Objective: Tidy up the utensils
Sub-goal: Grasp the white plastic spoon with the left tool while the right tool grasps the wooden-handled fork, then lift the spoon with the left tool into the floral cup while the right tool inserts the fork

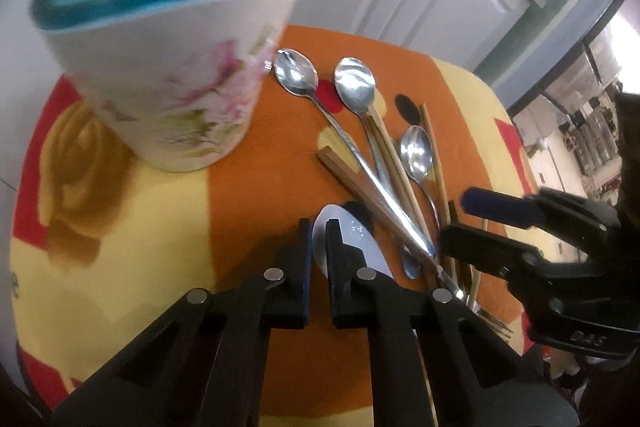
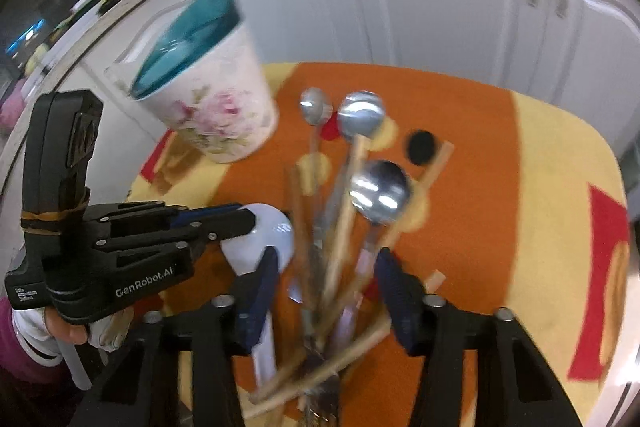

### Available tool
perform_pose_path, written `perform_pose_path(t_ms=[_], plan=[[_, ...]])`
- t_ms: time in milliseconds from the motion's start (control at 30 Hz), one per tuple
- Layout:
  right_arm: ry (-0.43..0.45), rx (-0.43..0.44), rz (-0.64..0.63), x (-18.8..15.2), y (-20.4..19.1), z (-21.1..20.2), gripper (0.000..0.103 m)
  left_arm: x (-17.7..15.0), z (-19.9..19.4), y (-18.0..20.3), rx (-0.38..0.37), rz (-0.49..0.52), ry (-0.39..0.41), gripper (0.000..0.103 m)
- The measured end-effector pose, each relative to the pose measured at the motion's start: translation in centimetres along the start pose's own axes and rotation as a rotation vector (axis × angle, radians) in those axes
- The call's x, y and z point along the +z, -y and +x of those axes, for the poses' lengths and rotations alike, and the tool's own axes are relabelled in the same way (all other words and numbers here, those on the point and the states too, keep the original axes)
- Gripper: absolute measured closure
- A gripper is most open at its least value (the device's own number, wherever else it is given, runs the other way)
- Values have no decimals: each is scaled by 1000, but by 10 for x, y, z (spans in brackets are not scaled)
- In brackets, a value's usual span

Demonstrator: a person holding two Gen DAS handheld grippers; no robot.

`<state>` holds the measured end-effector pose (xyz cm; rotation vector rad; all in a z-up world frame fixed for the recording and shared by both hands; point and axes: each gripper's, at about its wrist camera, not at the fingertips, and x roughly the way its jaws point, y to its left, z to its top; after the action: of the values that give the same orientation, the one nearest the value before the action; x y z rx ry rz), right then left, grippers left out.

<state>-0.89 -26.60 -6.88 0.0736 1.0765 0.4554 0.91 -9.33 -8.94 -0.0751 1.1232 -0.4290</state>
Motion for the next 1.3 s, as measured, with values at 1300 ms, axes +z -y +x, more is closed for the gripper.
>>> perform_pose_path(t_ms=[1300], plan=[[247, 114, 51, 26, 10, -85, 94, 5, -95, -16, 12, -12, 171, 102]])
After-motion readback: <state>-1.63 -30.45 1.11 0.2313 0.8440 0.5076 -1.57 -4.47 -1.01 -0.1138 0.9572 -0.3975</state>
